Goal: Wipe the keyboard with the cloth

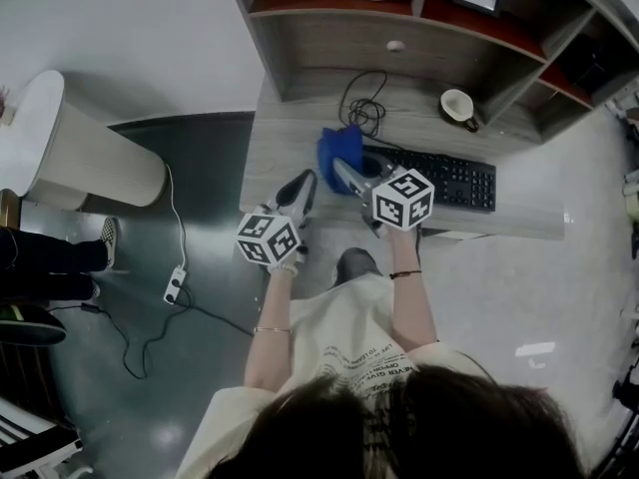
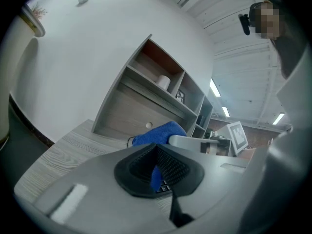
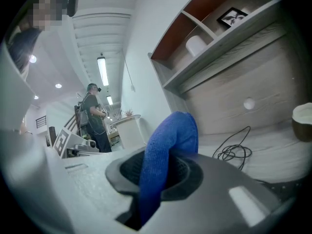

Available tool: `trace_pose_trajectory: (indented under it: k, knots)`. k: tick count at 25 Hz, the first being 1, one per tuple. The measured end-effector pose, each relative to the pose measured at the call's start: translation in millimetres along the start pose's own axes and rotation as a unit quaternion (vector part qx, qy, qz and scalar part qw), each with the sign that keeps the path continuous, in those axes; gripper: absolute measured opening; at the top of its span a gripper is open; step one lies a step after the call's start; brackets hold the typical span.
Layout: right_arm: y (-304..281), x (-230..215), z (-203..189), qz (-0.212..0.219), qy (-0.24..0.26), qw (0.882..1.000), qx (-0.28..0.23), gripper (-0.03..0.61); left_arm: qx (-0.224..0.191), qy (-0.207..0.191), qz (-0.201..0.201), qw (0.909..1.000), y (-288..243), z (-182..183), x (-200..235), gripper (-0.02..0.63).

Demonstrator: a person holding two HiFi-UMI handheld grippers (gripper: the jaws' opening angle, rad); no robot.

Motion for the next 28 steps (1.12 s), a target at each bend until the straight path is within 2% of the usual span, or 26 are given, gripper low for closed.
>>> trace_pose_trajectory:
  k: [9,17,28]
  knots:
    - [5,1,9,-0.008,0.011,1.0,-0.016,0.058,-0.007,-0.009,-0.02,0.9997,-1,7,-6,-0.003]
    - [10,4,21,-0.012,0.024,0.999,-0.018,0.058,-0.019,-0.009,-0.018,0.9996,4,16,-9,-0.003]
    - [12,0,24,-0.022,0.022,0.999,-0.024,0.058,-0.015,-0.019,-0.023,0.9994,3,21,-8,-0.003]
Point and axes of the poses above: the fingertips, and each gripper's own axes: y backward along the fingers, x to its left, z out of its top, the point moved 1 cm from there along y, backward along the fingers, and after that the axes turned 1 degree about -x, right-handed, at the moved point
